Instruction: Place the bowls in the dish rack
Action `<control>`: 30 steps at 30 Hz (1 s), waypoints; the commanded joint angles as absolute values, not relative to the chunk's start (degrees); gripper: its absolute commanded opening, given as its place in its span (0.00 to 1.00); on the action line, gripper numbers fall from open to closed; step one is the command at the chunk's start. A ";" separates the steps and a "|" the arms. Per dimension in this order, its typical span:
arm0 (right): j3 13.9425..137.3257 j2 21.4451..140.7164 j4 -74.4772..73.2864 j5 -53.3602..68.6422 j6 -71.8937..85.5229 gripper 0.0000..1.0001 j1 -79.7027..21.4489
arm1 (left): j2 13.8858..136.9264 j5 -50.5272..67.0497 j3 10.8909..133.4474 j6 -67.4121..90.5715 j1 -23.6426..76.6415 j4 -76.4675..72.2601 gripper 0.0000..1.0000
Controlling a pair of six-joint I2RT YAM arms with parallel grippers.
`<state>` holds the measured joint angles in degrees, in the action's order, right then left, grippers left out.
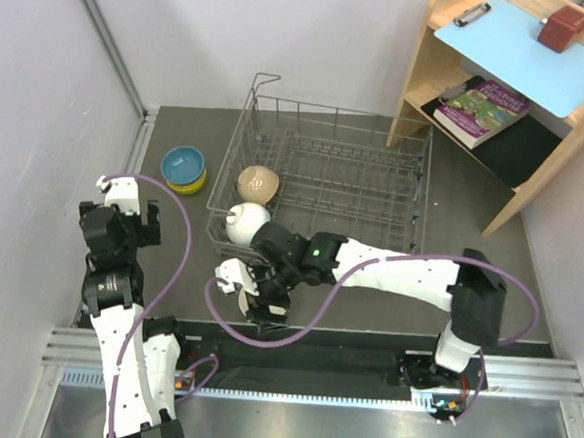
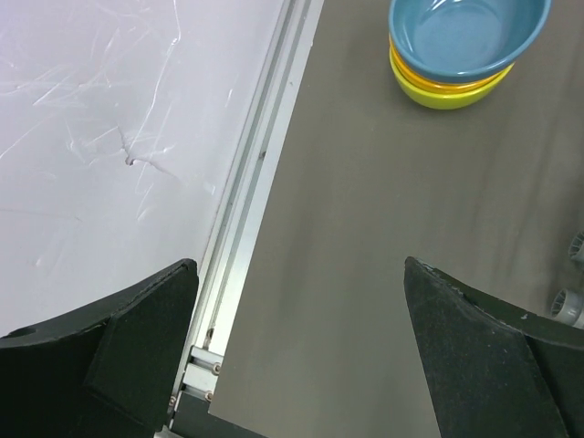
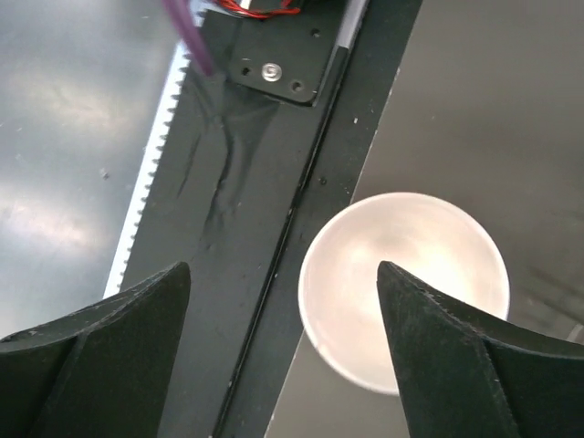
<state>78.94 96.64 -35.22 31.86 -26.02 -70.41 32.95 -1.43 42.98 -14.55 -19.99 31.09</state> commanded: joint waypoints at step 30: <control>74.45 107.58 -17.32 16.17 -10.63 0.55 -72.07 | 39.46 -4.40 46.93 -14.06 -20.74 24.96 0.99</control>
<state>76.20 109.49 -18.76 20.58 -10.20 -71.16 40.21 -5.06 45.01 -14.24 -20.38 28.25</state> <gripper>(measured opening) 0.569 0.991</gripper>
